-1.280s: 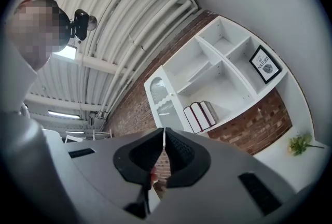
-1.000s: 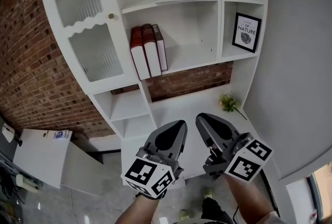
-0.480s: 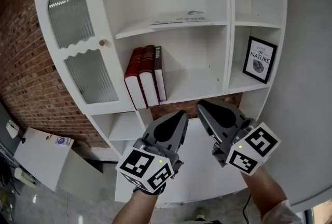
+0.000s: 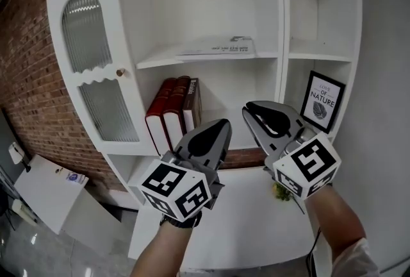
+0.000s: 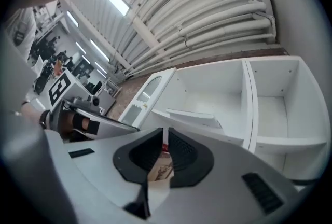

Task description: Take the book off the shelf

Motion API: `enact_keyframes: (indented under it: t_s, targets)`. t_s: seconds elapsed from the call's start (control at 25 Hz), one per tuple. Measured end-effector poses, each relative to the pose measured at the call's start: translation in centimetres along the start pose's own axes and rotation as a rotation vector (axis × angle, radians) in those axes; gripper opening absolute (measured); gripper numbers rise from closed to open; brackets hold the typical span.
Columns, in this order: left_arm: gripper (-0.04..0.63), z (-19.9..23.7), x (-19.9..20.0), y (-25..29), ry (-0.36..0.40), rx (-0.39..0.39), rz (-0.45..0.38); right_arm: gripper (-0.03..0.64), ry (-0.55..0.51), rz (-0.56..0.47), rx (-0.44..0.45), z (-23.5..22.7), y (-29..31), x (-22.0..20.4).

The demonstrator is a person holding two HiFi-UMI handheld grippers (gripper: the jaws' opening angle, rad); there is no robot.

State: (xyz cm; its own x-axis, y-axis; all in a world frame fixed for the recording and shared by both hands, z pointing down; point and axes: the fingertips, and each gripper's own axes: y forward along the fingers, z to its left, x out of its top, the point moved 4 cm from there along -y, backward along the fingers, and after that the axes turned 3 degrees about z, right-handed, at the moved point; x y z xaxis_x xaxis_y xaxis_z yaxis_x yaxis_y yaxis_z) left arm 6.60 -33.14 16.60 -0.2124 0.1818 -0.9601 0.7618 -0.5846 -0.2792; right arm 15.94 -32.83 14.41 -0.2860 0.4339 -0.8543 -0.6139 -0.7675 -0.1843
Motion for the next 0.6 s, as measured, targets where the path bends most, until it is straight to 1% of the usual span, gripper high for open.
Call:
enact_keyframes:
  t_s: [0.28, 0.32, 0.4, 0.44, 0.6]
  targets:
    - [0.011, 1.4, 0.8, 2.0, 0.026, 0.034, 0.002, 0.028, -0.261, 0.014, -0.066, -3.2, 2.1, 1.7]
    - [0.011, 1.5, 1.0, 2.3, 0.032, 0.037, 0.001, 0.04, -0.303, 0.022, -0.072, -3.6, 2.4, 1.9]
    - [0.011, 1.7, 1.4, 2.7, 0.043, 0.04, -0.002, 0.097, -0.402, 0.048, -0.084, -4.2, 3.1, 2.1]
    - [0.011, 1.7, 1.5, 3.0, 0.048, 0.041, -0.004, 0.114, -0.453, 0.059, -0.094, -4.6, 3.4, 2.2]
    - [0.011, 1.9, 2.0, 3.8, 0.066, 0.044, -0.007, 0.154, -0.675, 0.081, -0.14, -6.2, 4.6, 2.7]
